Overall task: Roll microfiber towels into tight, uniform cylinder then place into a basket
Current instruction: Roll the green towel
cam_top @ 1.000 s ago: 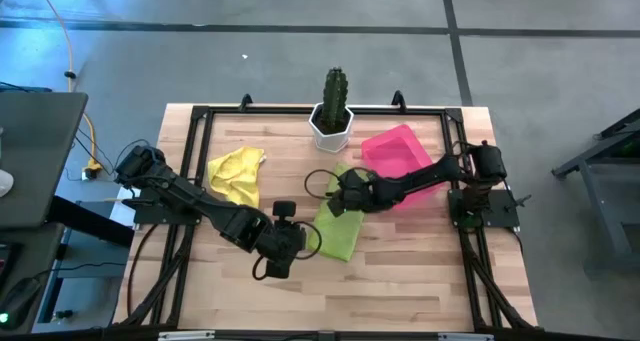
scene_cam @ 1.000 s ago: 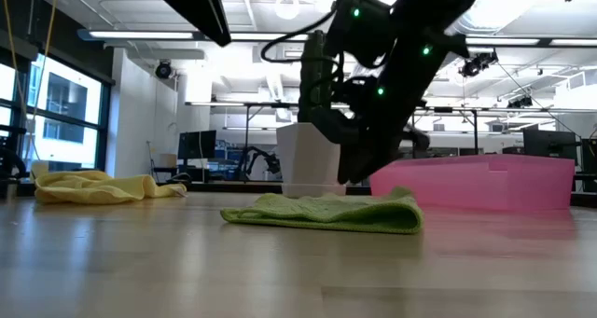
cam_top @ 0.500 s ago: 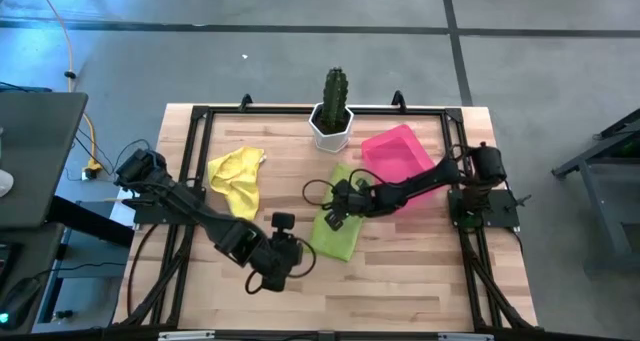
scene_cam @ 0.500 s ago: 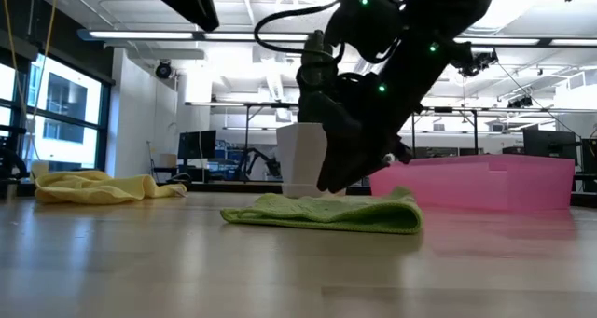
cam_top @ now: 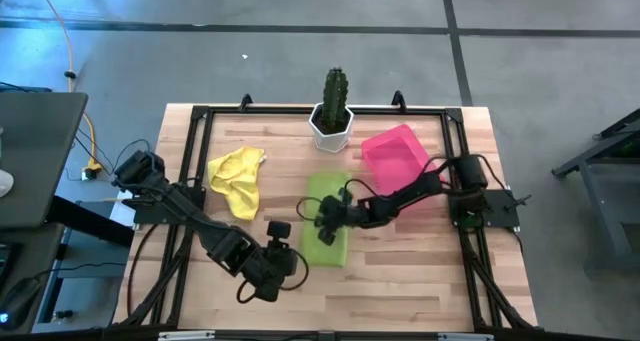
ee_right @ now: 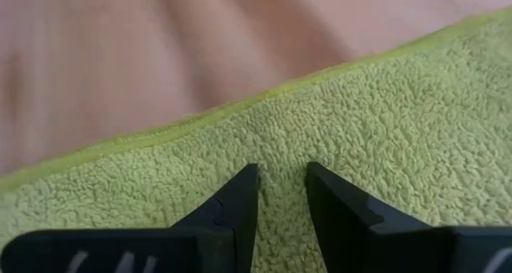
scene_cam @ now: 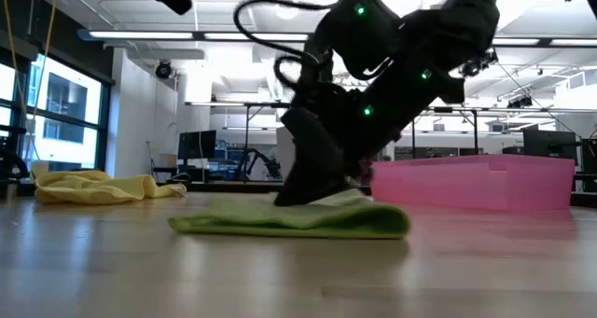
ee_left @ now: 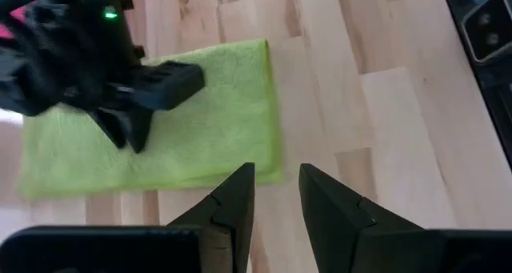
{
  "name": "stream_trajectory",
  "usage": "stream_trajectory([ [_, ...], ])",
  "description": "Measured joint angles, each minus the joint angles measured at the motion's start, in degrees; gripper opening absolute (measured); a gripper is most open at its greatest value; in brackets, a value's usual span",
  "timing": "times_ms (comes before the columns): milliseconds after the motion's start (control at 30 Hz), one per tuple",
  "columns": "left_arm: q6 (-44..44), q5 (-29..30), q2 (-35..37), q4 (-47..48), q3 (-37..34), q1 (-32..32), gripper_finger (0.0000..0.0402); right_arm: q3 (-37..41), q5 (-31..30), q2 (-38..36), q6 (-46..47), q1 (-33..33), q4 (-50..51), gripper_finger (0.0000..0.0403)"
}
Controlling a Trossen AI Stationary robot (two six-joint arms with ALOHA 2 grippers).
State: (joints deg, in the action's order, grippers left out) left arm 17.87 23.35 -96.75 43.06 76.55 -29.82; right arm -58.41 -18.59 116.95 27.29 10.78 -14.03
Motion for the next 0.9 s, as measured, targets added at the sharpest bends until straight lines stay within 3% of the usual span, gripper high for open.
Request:
stream_trajectory([
  [167, -0.02, 0.01, 0.02, 0.18, 0.00, -1.06, 0.0090, 0.11, 2.28, 0.86, -9.01, 1.04, -4.22, 0.0101],
  [333, 0.00, 0.00, 0.02, 0.25, 0.00, -1.54, 0.0090, 0.36, 4.70, -3.98, -5.25, 2.80, -2.18, 0.0101],
  [600, -0.34, 2.67, -0.93, -0.09, 0.02, -0.51, 0.0091, 0.22, 13.01, -14.11, -9.45, 8.65, 10.40, 0.0101],
  [700, -4.29, 2.64, -2.77, -0.57, 0.04, 0.19, 0.0098, 0.28, 13.13, -16.59, -10.30, 11.47, 17.98, 0.0101],
  [900, -11.15, 3.54, -9.32, -3.81, 0.04, 1.51, 0.0128, 0.22, 9.59, -18.08, -9.59, 15.75, 22.03, 0.0127],
])
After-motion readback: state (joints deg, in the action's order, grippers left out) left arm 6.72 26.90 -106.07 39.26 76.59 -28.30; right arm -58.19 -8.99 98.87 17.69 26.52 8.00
